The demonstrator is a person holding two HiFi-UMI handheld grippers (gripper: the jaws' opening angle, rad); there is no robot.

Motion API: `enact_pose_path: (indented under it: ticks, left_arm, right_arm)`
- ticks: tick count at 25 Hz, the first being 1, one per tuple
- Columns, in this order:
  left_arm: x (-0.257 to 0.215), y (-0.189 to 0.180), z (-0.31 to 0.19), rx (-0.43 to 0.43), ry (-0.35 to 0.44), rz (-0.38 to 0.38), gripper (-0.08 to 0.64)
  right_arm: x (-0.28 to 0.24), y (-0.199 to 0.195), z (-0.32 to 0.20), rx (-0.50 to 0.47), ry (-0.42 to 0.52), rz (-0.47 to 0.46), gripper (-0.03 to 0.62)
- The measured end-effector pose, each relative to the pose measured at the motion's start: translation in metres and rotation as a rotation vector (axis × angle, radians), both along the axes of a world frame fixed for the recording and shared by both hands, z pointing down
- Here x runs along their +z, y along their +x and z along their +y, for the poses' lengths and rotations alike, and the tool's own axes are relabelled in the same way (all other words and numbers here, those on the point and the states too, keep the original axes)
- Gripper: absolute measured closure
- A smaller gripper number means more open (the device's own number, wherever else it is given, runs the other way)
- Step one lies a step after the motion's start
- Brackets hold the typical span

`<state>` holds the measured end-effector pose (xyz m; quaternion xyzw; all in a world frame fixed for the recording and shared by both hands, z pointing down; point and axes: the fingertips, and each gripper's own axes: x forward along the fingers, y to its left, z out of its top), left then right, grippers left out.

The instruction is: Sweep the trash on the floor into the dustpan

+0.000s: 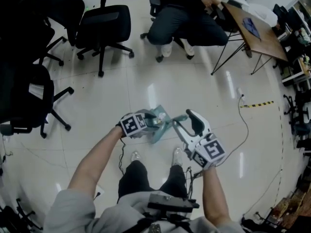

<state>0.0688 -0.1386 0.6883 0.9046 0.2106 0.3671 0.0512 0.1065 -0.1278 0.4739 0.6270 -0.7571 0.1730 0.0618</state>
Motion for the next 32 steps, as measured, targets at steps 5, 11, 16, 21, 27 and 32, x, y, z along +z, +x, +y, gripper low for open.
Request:
enact_pose_path:
  ticks: [5,11,16,21,27,32]
  left_arm:
    - [-0.065,-0.027,-0.033,-0.295,0.037,0.115,0.391]
    - [-0.178,-0.039,-0.016,-0.639,0.063,0.268,0.558]
    - [-0.253,-0.02,0.023,-0.818,0.135,0.329,0.558]
    - [-0.3,-0.01,0.05,-0.993,0.197,0.389,0.558]
    - [-0.334,-0.003,0.071,-1.104,0.256,0.417,0.558]
    - [-0.333,-0.001,0.084,-1.151,0.245,0.414,0.558]
  right_arm:
    - [-0.019,0.012,0.035,-0.004,0.0,0.009,0.33]
    - [-0.092,0.029,0.059,-0.067,0.157,-0.026,0.478]
    - [-0.133,0.036,0.065,-0.226,0.241,0.017,0.564]
    - [-0.148,0.027,0.074,-0.413,0.265,-0.016,0.592]
    - [-0.165,0.018,0.083,-0.534,0.287,-0.054,0.592]
    - [-0.163,0.017,0.091,-0.555,0.28,-0.099,0.592]
